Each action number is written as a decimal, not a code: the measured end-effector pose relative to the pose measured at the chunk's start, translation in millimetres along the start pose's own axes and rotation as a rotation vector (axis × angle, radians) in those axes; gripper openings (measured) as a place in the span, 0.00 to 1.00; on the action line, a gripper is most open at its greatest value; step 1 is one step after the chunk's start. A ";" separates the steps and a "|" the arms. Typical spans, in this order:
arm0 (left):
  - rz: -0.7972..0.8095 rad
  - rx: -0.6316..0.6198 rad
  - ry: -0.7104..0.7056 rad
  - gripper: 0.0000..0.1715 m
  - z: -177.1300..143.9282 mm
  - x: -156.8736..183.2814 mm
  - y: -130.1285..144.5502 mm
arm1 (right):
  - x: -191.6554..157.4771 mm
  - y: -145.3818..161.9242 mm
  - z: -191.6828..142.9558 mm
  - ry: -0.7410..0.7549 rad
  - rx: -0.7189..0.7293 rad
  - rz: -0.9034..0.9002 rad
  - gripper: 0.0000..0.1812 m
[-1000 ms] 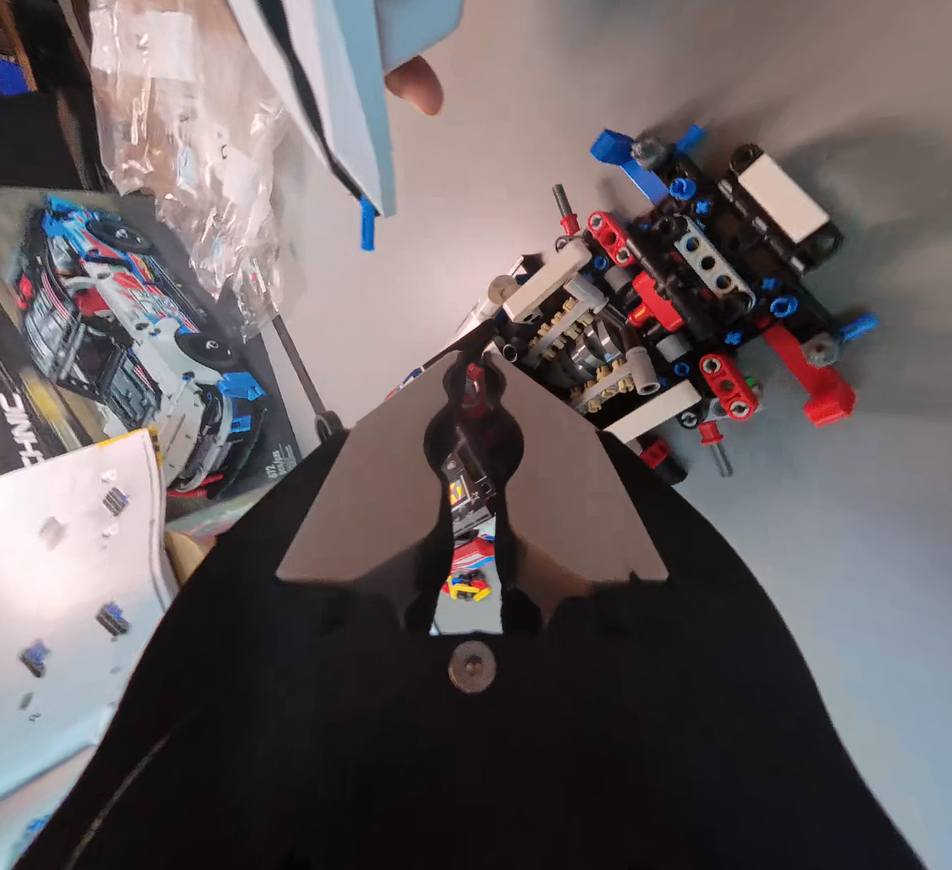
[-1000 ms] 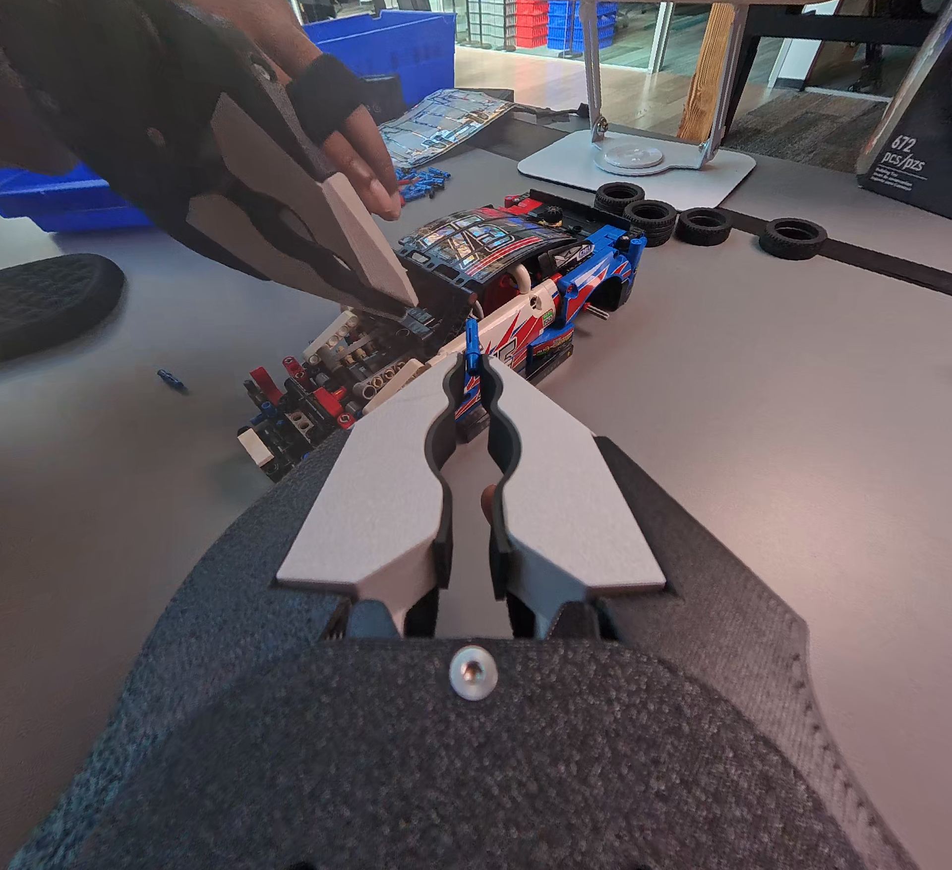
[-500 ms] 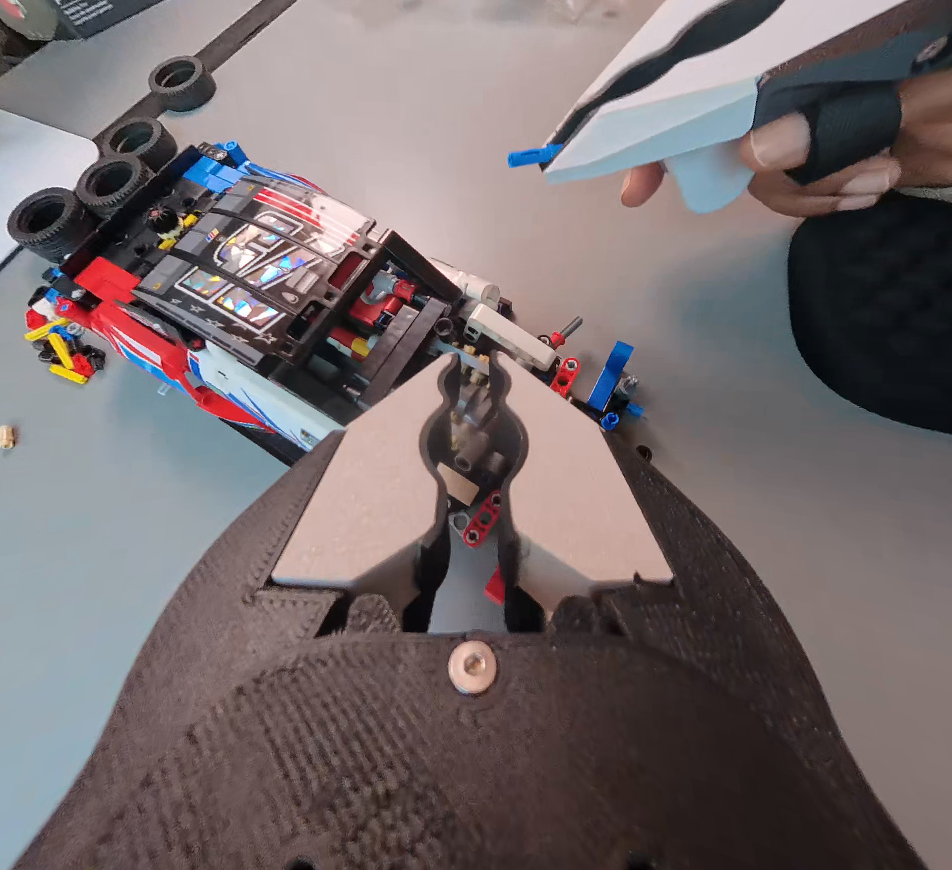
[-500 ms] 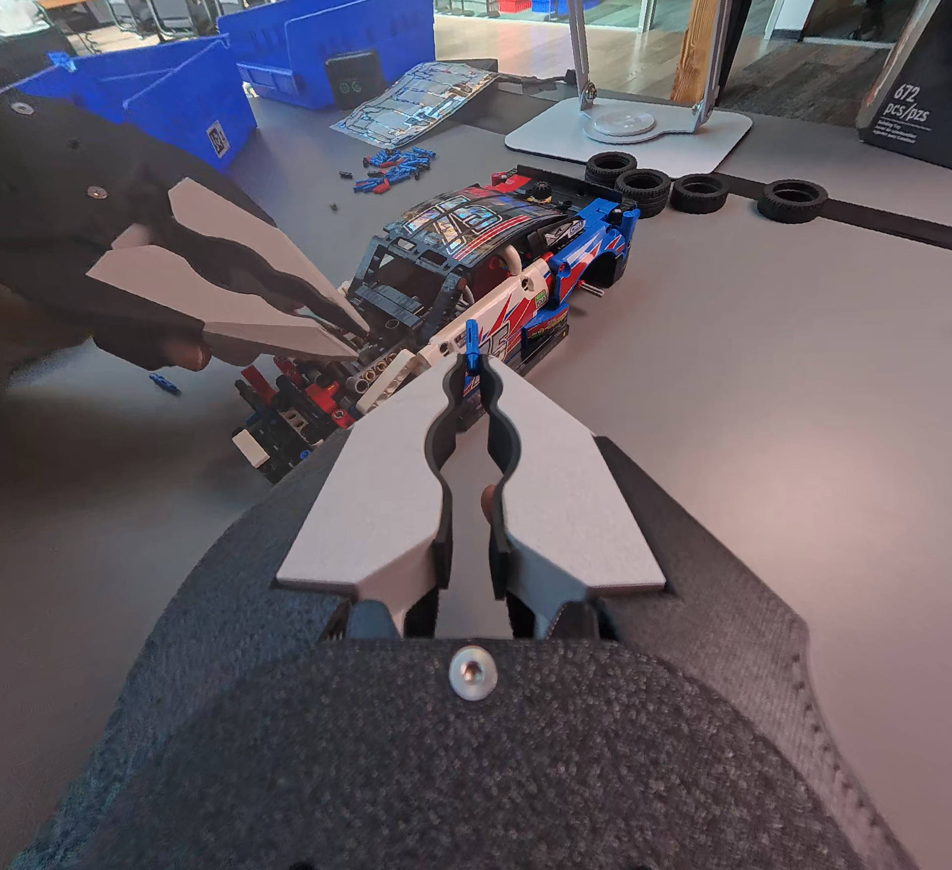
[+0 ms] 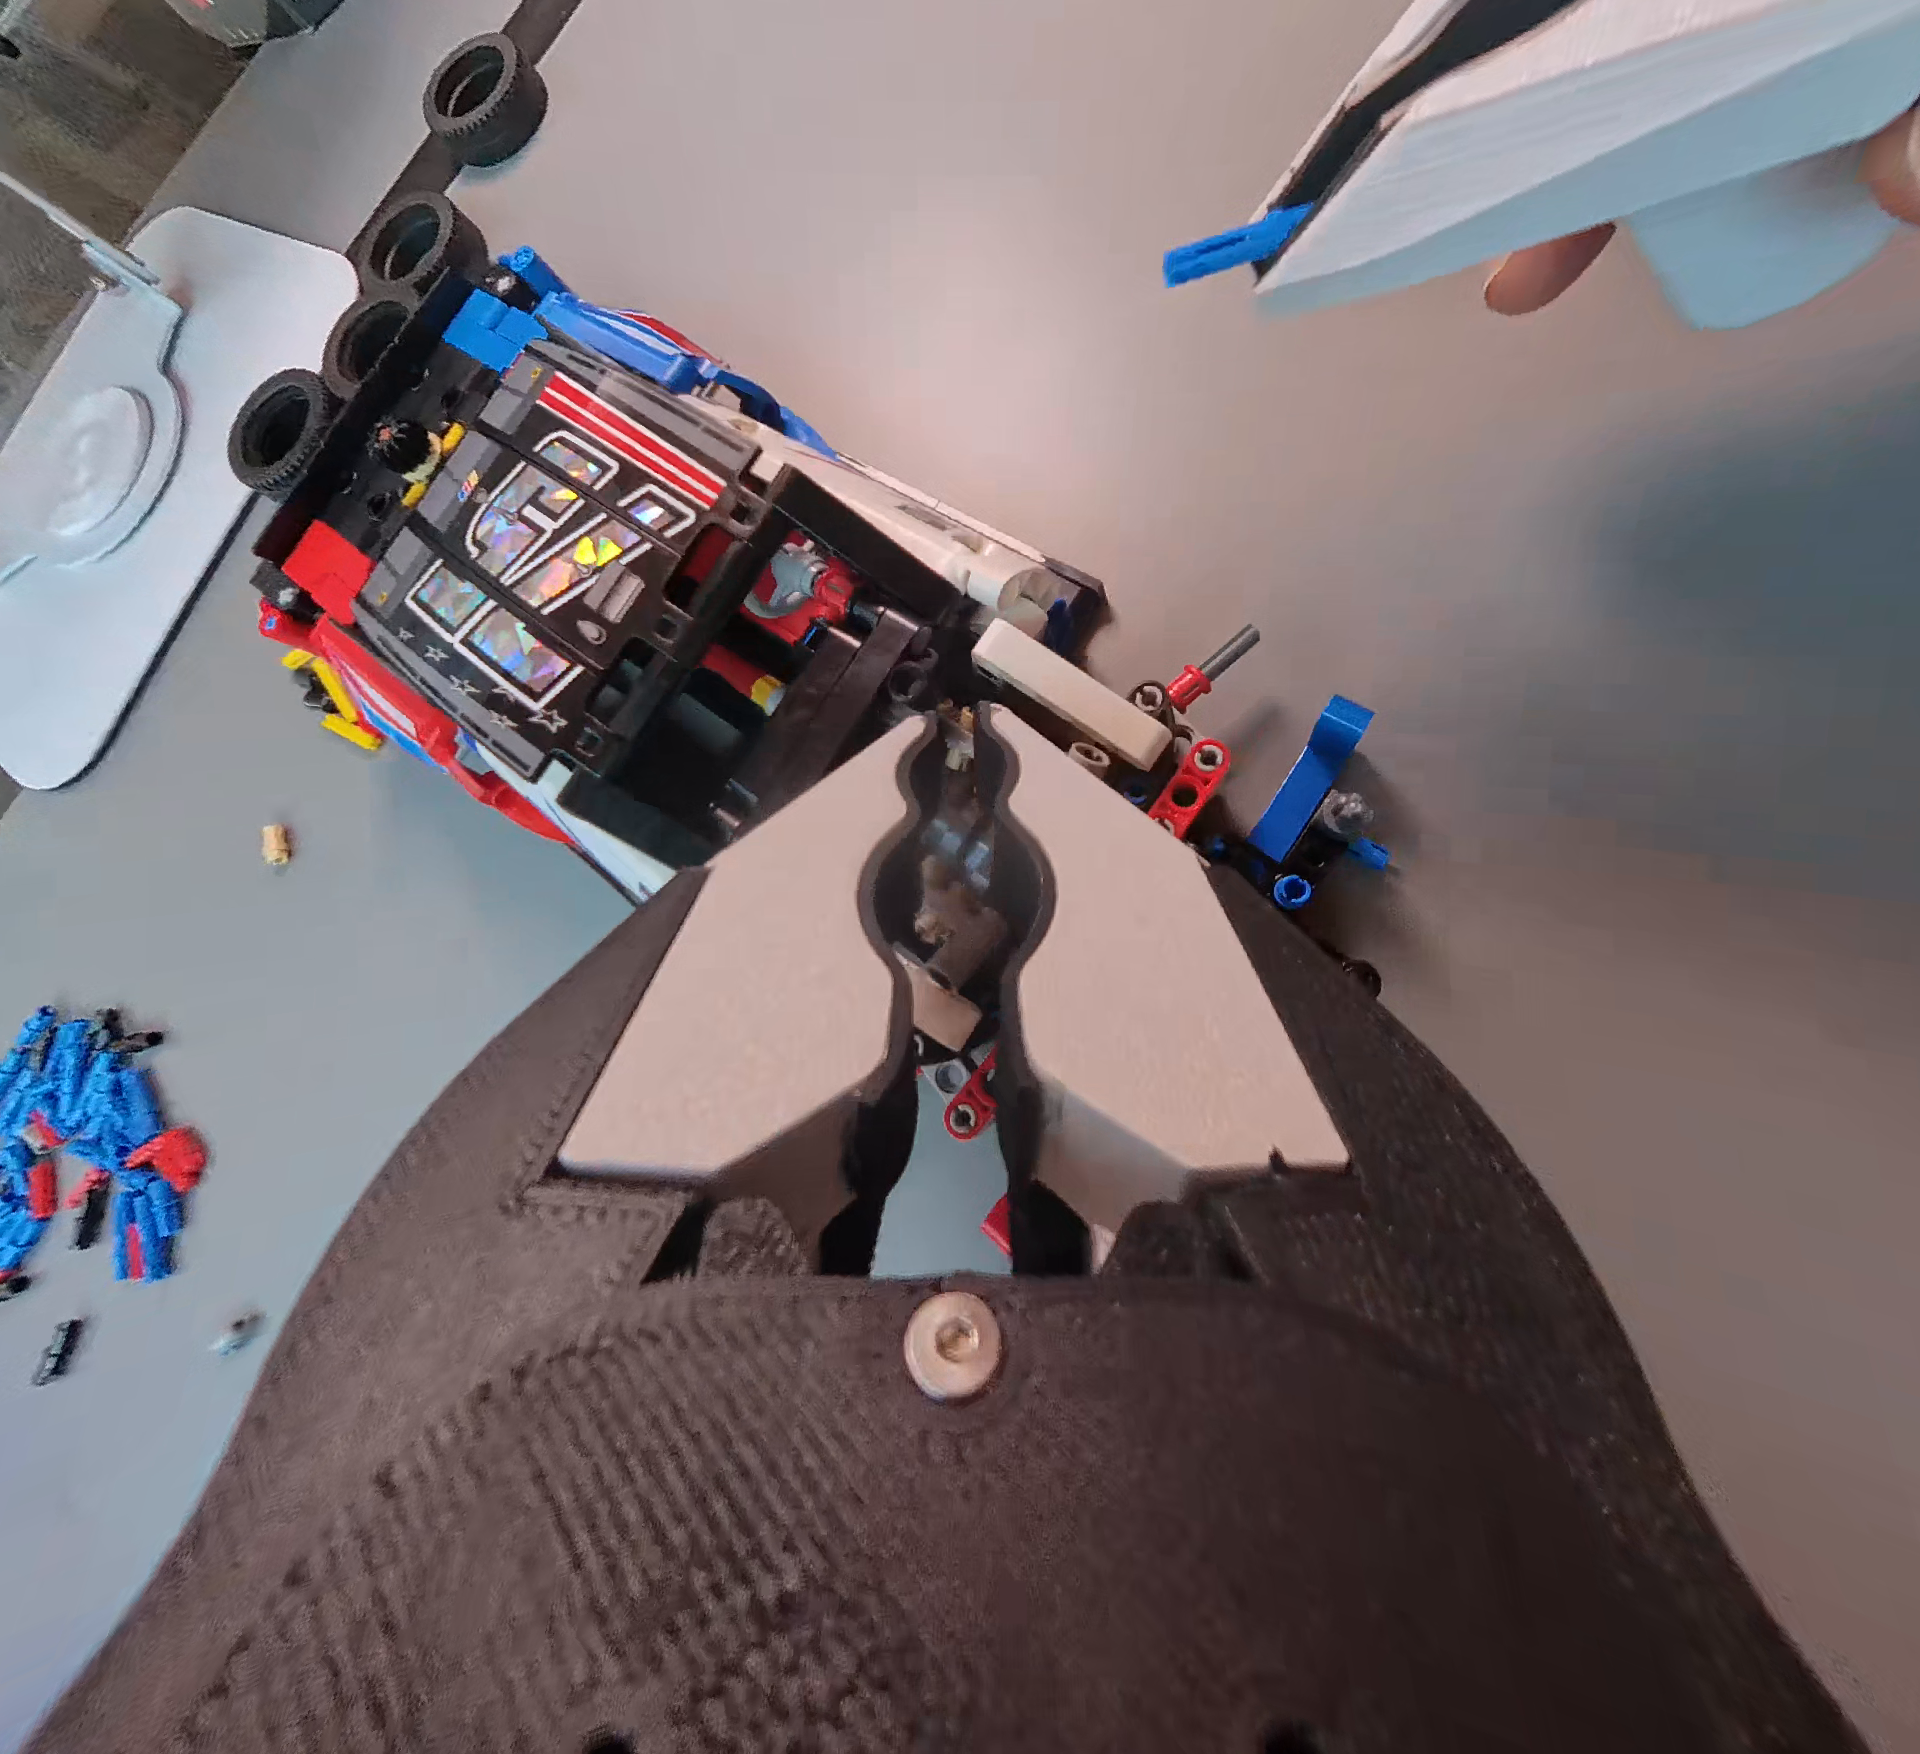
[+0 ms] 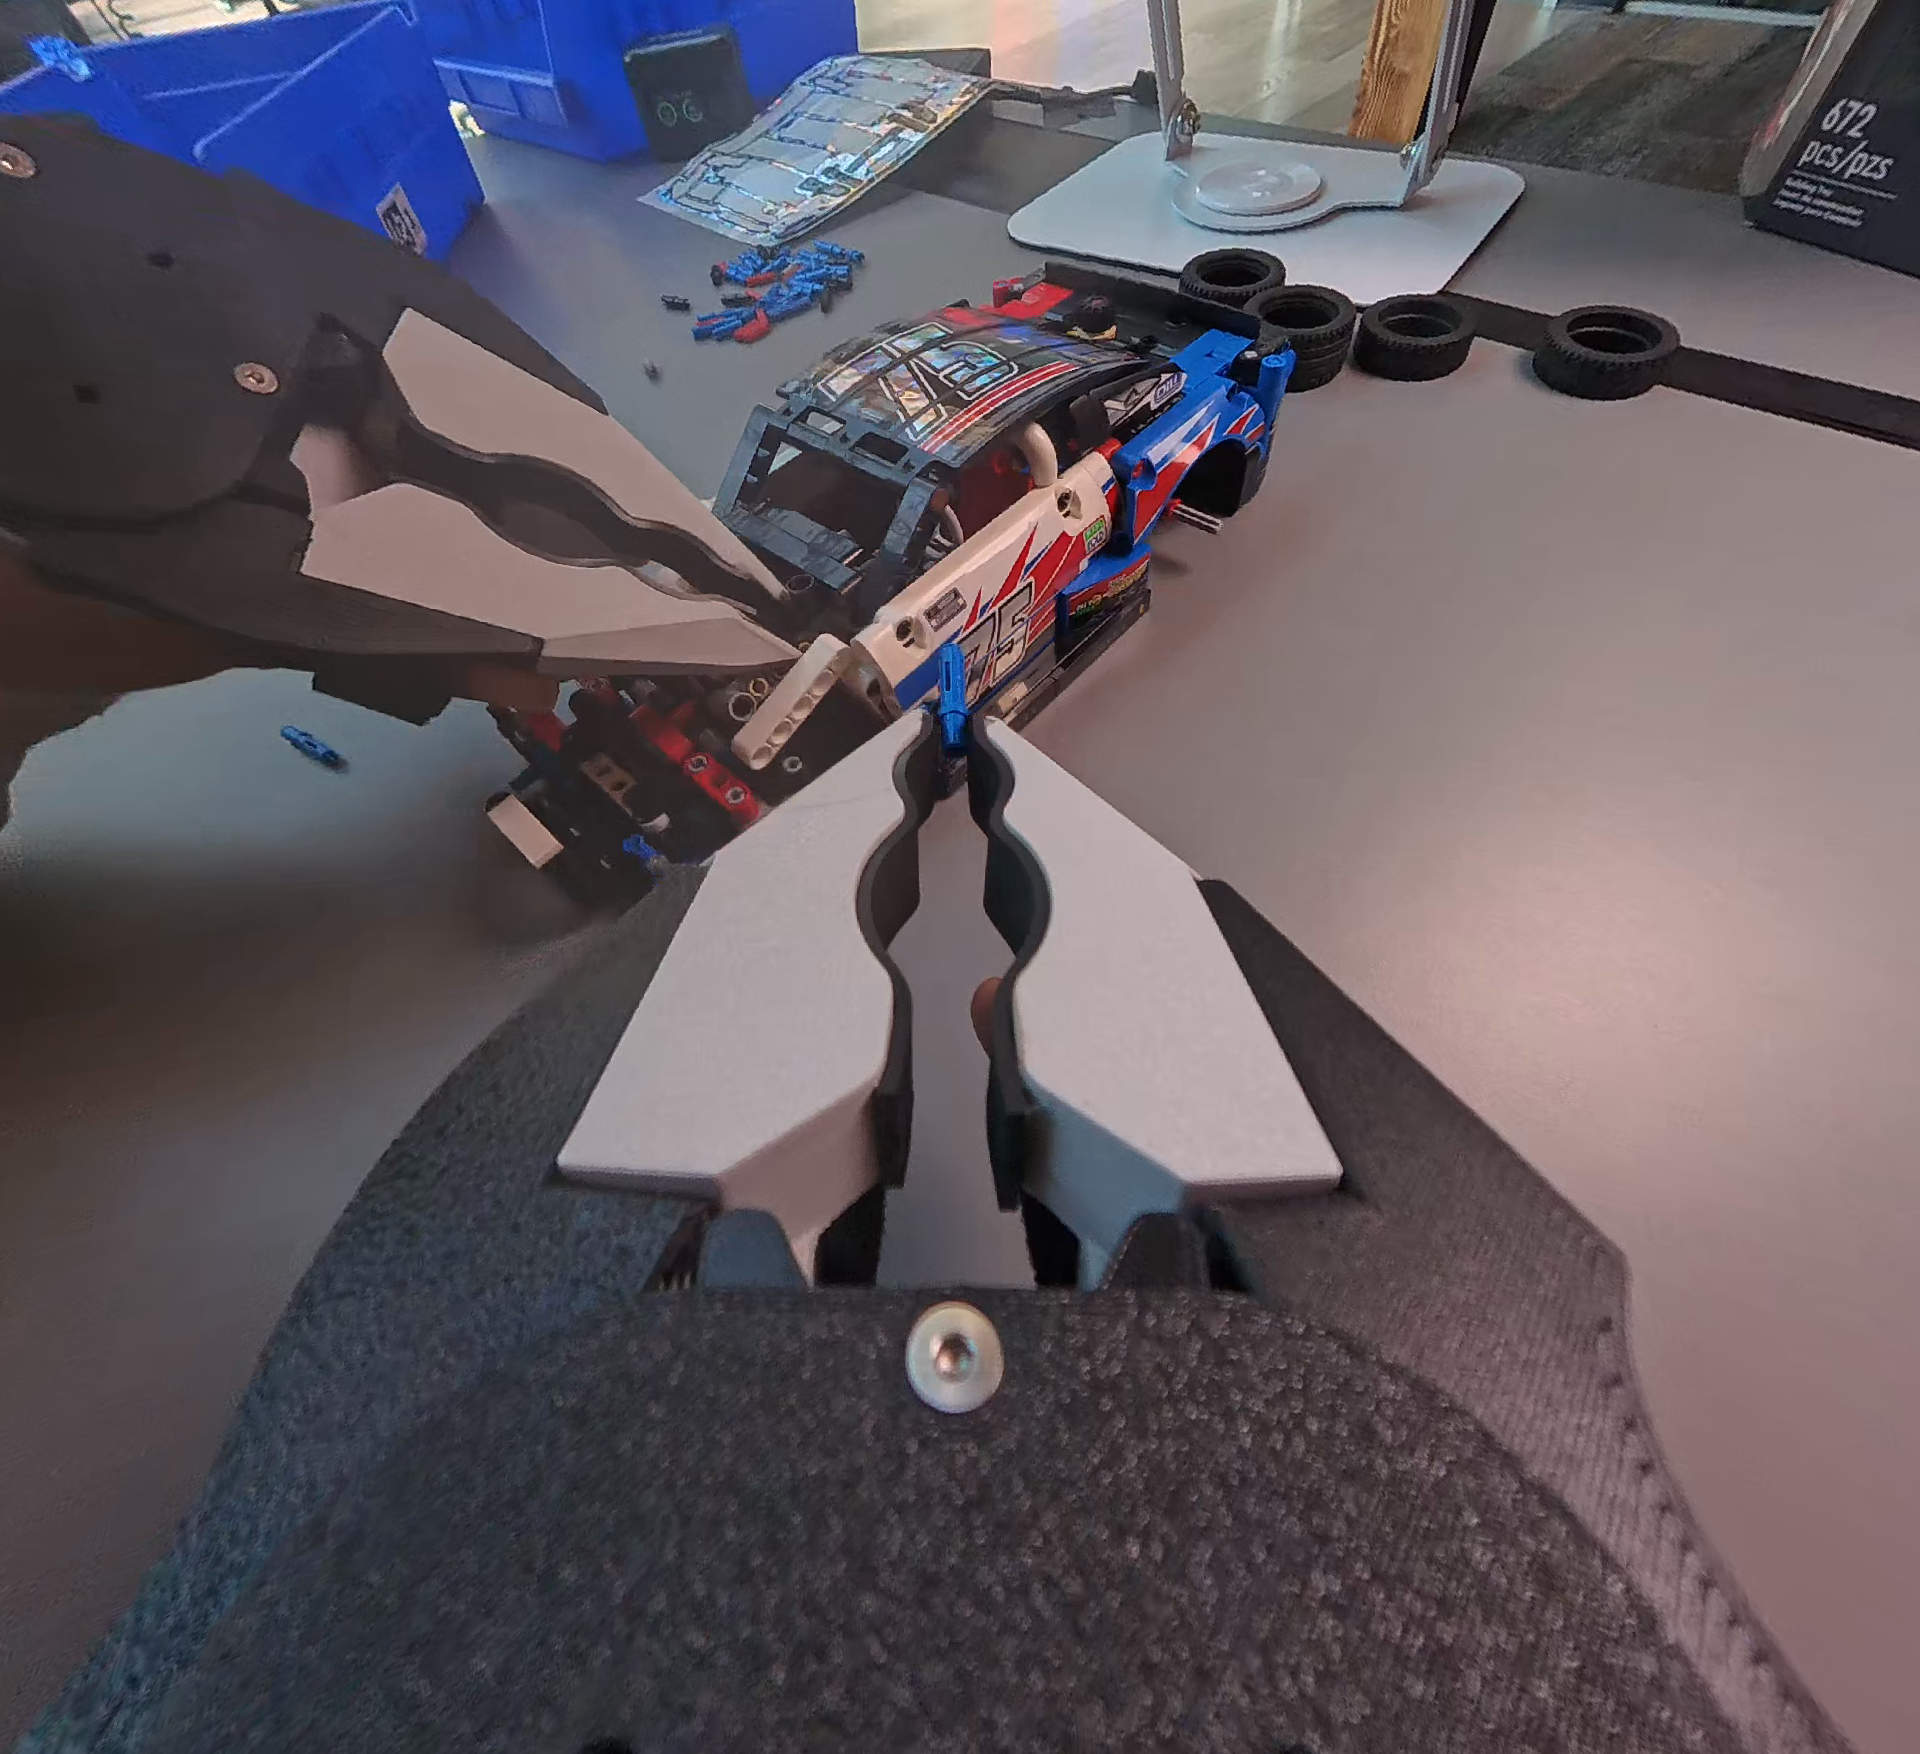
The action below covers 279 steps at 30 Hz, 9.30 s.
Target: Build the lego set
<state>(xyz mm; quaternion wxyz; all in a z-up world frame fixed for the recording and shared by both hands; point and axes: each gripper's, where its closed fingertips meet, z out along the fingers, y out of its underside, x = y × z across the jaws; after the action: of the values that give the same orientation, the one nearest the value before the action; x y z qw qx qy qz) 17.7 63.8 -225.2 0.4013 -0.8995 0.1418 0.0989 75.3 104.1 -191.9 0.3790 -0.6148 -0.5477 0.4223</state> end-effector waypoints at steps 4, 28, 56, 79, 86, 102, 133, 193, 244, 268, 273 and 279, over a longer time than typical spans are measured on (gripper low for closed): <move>0.003 -0.034 0.019 0.00 -12.2 -25.2 18.0 | -0.3 -1.1 -1.0 -0.004 0.005 0.000 0.01; -0.400 0.107 -0.077 0.09 -7.6 -45.5 19.4 | -0.3 1.3 0.6 -0.005 -0.008 0.003 0.01; -0.001 0.076 -0.295 0.00 -3.7 -49.6 16.9 | -2.0 1.1 -0.4 -0.011 -0.009 0.008 0.01; -0.282 0.192 -0.117 0.06 -2.2 -46.6 3.5 | 5.5 -26.2 57.1 -0.108 -0.050 -0.176 0.01; -0.100 0.128 -0.097 0.00 -1.0 -37.9 14.7 | 13.5 -20.2 85.9 -0.143 -0.137 -0.277 0.01; 0.017 0.256 0.235 0.05 -29.4 -7.2 14.6 | -12.1 -10.6 89.1 -0.161 -0.295 -0.719 0.01; -0.163 0.080 0.469 0.32 -45.1 -50.4 90.4 | 12.2 45.3 16.4 -0.070 -0.528 -0.317 0.20; 0.022 0.237 0.710 0.24 -54.8 -65.7 87.7 | -120.7 18.3 53.9 -0.207 -0.207 -0.346 0.07; -0.513 0.739 1.133 0.01 -144.0 9.0 -13.2 | -152.8 -65.3 16.0 -0.587 0.139 -0.450 0.01; -0.013 0.239 0.305 0.07 -42.8 -28.9 35.1 | -90.1 -22.4 90.4 -0.579 -0.682 -0.791 0.01; -0.031 0.205 0.304 0.05 -35.6 -27.5 33.7 | -88.7 -17.3 92.1 -0.595 -0.738 -0.808 0.01; -0.064 0.194 0.318 0.03 -32.9 -25.2 32.2 | -89.0 -16.5 95.2 -0.618 -0.797 -0.831 0.01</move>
<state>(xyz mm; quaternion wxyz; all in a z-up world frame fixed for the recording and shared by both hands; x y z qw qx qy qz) -14.7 23.0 -218.5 0.4614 -0.8650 0.1838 -0.0714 -23.3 17.8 -201.2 0.0787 -0.2957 -0.9381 0.1625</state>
